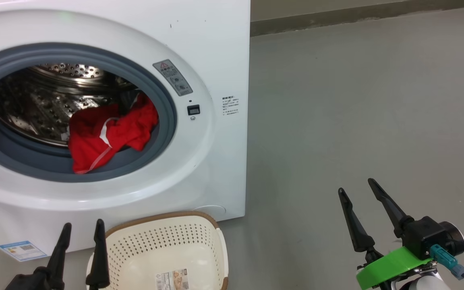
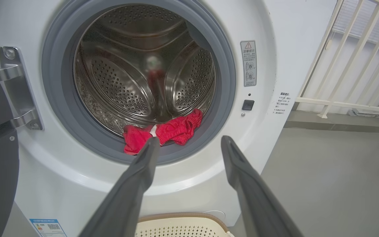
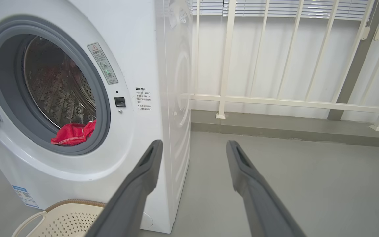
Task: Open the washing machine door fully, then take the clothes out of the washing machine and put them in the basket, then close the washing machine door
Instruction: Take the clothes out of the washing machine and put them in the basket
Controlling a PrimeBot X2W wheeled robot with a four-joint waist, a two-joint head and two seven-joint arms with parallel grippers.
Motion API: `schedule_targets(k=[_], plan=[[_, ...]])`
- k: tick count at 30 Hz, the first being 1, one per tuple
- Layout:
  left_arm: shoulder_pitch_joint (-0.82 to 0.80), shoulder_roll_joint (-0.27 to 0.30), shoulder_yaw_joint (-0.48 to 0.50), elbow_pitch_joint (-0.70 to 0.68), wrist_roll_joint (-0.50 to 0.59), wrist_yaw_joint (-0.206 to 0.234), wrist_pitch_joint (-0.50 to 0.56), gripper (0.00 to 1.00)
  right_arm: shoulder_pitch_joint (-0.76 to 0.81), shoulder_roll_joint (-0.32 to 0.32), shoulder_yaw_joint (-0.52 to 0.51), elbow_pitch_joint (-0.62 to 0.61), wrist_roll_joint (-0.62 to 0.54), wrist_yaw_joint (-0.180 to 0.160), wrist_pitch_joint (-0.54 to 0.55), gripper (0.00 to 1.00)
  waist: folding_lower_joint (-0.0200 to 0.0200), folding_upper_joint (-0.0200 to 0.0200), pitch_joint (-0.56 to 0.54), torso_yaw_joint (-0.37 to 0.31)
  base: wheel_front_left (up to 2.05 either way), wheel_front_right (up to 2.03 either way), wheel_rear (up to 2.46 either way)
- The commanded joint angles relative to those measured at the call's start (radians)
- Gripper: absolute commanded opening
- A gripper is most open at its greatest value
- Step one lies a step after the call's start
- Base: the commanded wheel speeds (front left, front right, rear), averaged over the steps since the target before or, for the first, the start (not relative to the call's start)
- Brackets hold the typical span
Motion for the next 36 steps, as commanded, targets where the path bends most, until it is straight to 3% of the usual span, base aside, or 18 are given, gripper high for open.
schedule_targets(k=[1,24,36], plan=[[-0.033,0.022,0.037,-0.025,0.015,0.008,-0.011,1.00,-0.028,-0.015,0.026,-0.019,0.004,0.000,-0.006,1.00,0.0000,0.0000,0.000,0.000,0.00,0.00,0.00],[-0.065,0.027,0.040,0.016,0.018,-0.006,-0.013,1.00,-0.042,-0.012,0.039,-0.016,0.015,0.000,-0.006,1.00,0.0000,0.0000,0.012,0.000,0.00,0.00,0.00],[-0.144,0.028,0.024,0.023,0.035,0.018,-0.002,1.00,-0.073,-0.011,0.042,-0.043,0.020,0.000,-0.006,1.00,0.0000,0.0000,0.098,0.028,0.00,0.00,0.00]])
